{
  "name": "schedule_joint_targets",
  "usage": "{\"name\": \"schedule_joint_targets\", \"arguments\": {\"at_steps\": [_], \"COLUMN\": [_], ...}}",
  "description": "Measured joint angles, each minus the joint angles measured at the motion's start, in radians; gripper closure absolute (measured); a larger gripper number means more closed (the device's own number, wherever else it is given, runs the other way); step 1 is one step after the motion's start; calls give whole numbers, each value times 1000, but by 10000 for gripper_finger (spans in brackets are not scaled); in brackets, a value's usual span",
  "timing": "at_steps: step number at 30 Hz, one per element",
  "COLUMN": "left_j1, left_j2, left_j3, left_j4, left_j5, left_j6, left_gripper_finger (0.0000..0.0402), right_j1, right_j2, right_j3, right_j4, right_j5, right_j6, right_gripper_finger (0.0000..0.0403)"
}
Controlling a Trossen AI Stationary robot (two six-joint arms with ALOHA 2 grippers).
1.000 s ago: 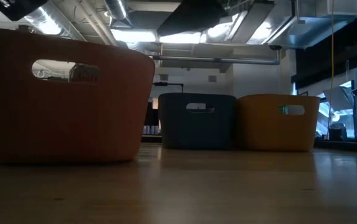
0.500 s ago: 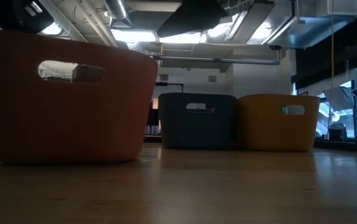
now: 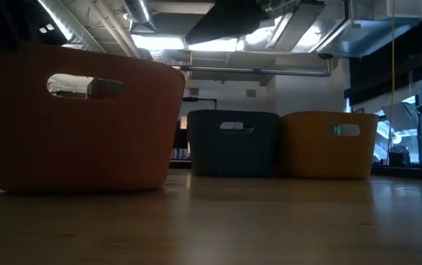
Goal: Sort soda cans
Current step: Move the orange bin to the top left of the table
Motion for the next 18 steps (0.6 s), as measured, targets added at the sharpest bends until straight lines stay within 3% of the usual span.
{"name": "schedule_joint_targets", "arguments": {"at_steps": [6, 18], "left_j1": [-5, 75], "left_j2": [0, -2], "left_j3": [2, 0], "left_j4": [-173, -410], "left_j5": [3, -164], "left_j6": [19, 190], "left_gripper_finger": [314, 314], "right_j1": [0, 0], "right_j2": [22, 53], "right_j3": [0, 0], "right_j4": [5, 7], "right_j5": [0, 33], "right_j6": [0, -3], "right_gripper_finger": [16, 16]}}
